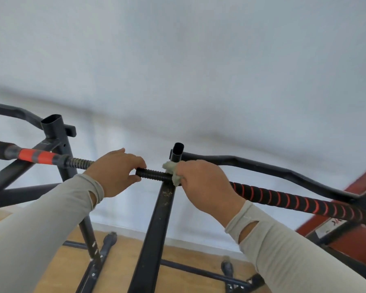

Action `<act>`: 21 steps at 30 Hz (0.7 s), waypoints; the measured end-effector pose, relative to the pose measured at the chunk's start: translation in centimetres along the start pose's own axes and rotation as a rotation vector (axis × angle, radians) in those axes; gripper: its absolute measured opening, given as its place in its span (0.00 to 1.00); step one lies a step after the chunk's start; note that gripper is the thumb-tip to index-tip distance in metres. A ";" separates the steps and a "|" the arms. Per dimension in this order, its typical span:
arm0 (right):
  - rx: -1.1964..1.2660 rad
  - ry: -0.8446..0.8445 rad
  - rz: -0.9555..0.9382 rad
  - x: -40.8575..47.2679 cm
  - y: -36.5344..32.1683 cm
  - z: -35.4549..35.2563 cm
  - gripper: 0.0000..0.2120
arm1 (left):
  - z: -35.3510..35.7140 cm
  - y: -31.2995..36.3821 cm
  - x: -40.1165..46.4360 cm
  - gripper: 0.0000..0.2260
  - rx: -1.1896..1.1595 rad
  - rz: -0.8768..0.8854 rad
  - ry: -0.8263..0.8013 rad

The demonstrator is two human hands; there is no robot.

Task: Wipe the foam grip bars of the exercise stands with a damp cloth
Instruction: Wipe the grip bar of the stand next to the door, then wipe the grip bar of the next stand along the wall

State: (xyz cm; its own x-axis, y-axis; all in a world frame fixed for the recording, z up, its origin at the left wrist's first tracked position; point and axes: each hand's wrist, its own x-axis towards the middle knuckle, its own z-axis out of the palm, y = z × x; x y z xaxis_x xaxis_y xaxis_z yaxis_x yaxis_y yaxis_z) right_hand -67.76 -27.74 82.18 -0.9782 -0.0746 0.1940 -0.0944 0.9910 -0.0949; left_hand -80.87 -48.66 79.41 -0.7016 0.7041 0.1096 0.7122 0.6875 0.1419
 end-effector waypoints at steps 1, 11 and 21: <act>0.031 0.010 0.061 -0.5 0.1 -0.3 0.06 | -0.3 0.3 -0.3 0.12 0.011 -0.020 -0.007; 0.753 0.088 0.187 -3.1 -2.7 -2.8 0.07 | -5.2 6.6 -7.8 0.21 -0.260 -0.163 0.117; 1.525 -0.256 -0.053 -11.5 -9.0 -8.7 0.09 | -9.7 18.0 -21.2 0.13 -0.963 -0.400 0.553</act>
State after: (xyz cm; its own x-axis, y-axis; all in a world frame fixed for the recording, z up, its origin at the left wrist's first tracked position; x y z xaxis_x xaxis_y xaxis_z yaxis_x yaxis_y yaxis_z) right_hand -54.09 -34.84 89.34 -0.9572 -0.2789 0.0776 -0.0658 -0.0514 -0.9965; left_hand -53.41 -52.89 89.17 -0.9546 0.1334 0.2664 0.2930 0.2576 0.9208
